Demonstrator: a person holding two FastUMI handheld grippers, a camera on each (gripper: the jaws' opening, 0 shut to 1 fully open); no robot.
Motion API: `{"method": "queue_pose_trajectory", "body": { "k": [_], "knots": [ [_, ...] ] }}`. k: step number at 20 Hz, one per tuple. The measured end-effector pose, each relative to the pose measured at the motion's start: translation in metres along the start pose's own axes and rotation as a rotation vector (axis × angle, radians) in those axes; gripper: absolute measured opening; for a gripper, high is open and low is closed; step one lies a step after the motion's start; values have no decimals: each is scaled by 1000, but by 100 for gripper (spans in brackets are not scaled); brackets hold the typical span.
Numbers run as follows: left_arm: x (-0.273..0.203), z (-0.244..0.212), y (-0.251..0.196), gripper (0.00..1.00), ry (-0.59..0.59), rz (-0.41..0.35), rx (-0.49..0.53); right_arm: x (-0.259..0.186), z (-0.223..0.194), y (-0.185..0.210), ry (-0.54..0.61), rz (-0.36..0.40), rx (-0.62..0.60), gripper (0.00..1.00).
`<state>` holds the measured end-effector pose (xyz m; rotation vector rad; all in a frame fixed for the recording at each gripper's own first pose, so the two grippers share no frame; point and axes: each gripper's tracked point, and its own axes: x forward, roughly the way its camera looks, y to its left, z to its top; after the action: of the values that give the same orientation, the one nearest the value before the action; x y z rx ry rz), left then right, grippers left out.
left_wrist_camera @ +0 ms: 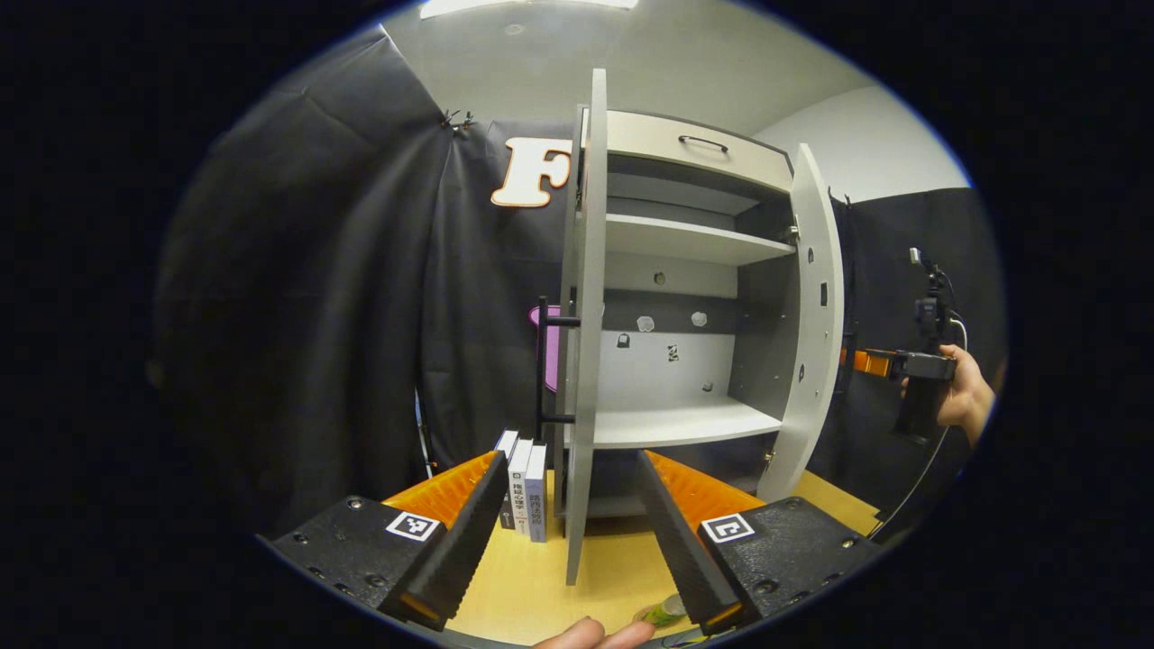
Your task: Grasp the bottle in the cabinet with the left hand and place it on the coaster, then close the right door with the right hand and the left door with the left hand.
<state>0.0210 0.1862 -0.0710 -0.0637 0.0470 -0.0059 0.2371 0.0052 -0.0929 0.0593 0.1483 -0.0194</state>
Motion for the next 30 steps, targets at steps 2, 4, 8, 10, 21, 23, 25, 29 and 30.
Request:
{"method": "queue_pose_trajectory", "body": {
  "k": [2, 4, 8, 10, 21, 23, 25, 29, 30],
  "knots": [
    [2, -4, 11, 90, 13, 12, 7, 3, -4, 14, 0, 21, 4, 92],
    [4, -2, 19, 85, 9, 6, 1, 5, -6, 26, -2, 26, 10, 98],
    [12, -5, 41, 90, 1, -2, 17, 0, -14, 40, -15, 11, -3, 98],
    [21, -3, 58, 90, 11, 3, 31, -9, -20, 47, -16, 6, -2, 98],
    [98, 17, 114, 94, -27, 16, 1, -116, -46, 25, 11, -35, -63, 98],
    [109, 33, 107, 94, -67, -7, -30, -140, -50, 16, 11, -36, -87, 98],
    [118, 42, 89, 96, -72, -64, -33, -159, -54, -1, 26, -67, -110, 98],
    [129, 47, 52, 92, -53, -144, -67, -193, -50, -18, 18, -105, -94, 98],
    [127, 45, 39, 93, -48, -165, -89, -198, -51, -20, 19, -105, -85, 93]
  ]
}}
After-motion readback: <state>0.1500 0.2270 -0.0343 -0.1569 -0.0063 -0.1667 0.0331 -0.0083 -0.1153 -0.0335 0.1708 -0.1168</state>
